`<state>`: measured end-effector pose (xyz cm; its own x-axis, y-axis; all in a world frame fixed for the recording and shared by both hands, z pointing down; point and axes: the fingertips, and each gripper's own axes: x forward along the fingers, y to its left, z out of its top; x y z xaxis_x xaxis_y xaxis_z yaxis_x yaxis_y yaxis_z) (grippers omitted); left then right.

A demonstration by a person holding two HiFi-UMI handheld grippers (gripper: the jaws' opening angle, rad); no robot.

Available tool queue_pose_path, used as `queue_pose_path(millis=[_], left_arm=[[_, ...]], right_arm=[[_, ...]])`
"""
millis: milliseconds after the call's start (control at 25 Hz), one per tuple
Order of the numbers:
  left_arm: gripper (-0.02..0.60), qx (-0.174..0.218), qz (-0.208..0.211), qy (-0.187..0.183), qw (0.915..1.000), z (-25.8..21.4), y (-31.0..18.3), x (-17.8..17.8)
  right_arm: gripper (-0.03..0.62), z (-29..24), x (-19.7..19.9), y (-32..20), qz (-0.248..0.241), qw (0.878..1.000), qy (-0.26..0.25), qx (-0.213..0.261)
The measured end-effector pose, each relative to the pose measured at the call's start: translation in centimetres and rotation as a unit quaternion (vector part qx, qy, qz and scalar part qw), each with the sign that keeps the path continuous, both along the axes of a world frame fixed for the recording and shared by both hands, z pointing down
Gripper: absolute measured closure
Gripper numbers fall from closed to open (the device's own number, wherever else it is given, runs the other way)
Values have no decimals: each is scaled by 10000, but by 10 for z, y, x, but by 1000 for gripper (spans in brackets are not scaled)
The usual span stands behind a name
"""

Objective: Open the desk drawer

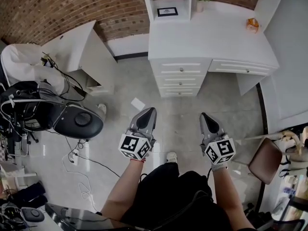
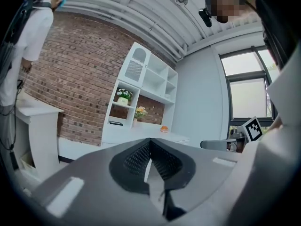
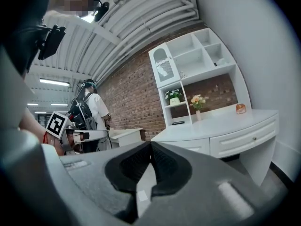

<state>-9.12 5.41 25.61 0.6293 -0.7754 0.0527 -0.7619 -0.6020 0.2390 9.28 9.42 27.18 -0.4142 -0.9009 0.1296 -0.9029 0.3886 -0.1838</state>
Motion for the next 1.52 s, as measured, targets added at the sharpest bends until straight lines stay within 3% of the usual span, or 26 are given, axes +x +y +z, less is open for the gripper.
queue_pose_path(millis=[280, 600, 1200, 1520], left_arm=[[578, -113, 100, 38, 9999, 11, -25, 5], [578, -150, 268, 63, 9995, 30, -59, 34], [580, -613, 3, -24, 9981, 83, -149, 41], [580, -767, -88, 33, 9970, 120, -193, 52]], right_arm=[[594, 9, -5, -28, -22, 9999, 11, -106], [594, 32, 4, -72, -142, 9997, -13, -217], [594, 89, -14, -182, -707, 9947, -23, -749], [594, 130, -8, -227, -661, 9936, 35, -916]])
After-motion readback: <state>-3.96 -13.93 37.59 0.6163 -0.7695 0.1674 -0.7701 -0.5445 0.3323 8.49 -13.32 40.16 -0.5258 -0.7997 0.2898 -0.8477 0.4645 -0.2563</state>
